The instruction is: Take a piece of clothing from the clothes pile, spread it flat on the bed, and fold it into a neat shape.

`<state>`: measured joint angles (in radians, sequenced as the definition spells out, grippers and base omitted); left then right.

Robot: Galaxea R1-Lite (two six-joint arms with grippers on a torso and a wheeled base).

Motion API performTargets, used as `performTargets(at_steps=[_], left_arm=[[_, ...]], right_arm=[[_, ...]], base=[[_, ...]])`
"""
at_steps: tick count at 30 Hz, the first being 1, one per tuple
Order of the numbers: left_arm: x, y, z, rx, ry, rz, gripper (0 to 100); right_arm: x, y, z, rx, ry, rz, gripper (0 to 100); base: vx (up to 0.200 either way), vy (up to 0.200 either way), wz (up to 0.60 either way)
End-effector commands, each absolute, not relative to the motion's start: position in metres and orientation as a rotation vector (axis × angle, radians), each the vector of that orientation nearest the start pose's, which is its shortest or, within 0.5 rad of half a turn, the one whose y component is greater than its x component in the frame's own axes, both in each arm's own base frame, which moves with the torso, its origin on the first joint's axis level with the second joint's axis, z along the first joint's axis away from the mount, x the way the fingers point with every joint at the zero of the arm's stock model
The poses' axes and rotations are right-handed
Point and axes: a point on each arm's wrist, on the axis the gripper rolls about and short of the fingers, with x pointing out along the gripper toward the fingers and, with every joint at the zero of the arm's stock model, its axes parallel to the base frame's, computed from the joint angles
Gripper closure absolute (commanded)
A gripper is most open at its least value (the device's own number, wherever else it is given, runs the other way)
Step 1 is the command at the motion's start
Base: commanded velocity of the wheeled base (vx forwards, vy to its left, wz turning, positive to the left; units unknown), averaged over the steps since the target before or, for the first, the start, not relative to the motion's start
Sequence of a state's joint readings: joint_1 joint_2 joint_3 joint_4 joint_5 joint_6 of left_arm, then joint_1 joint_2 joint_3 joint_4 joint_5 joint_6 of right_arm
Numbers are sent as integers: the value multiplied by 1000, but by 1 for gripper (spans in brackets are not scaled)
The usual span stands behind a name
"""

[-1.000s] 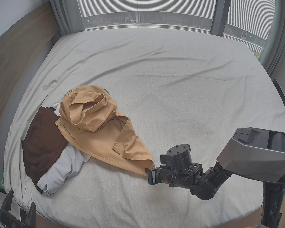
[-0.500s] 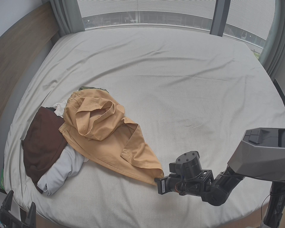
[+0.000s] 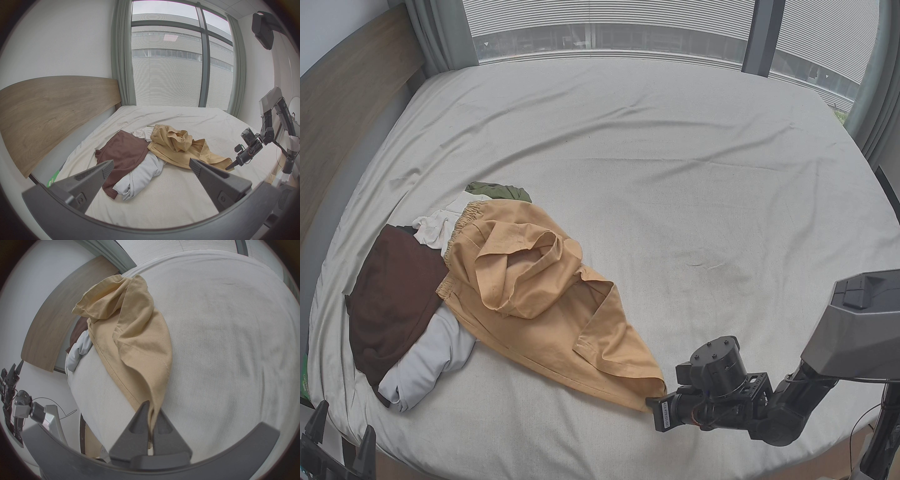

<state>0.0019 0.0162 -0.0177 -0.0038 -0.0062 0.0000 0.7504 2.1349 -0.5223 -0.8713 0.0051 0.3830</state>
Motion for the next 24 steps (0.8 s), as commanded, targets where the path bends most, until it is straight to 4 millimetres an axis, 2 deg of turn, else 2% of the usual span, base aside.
performTargets(at_steps=[1,9,11,17,24], left_arm=[[-23,0,76,2,-5,-3,0],[-23,0,76,0,-5,-5,0],[-23,0,76,0,-5,-5,0],[-23,0,76,0,-3,-5,0],[-23,0,76,2,-5,-3,0]], right_arm=[[213,197,12,67,829,549,100],[203,182,13,60,855,519,100],[193,173,11,52,881,509,100],[182,159,14,50,903,488,100],[185,144,18,61,883,418,100]], base=[[0,0,0],[0,0,0],[0,0,0],[0,0,0],[0,0,0]])
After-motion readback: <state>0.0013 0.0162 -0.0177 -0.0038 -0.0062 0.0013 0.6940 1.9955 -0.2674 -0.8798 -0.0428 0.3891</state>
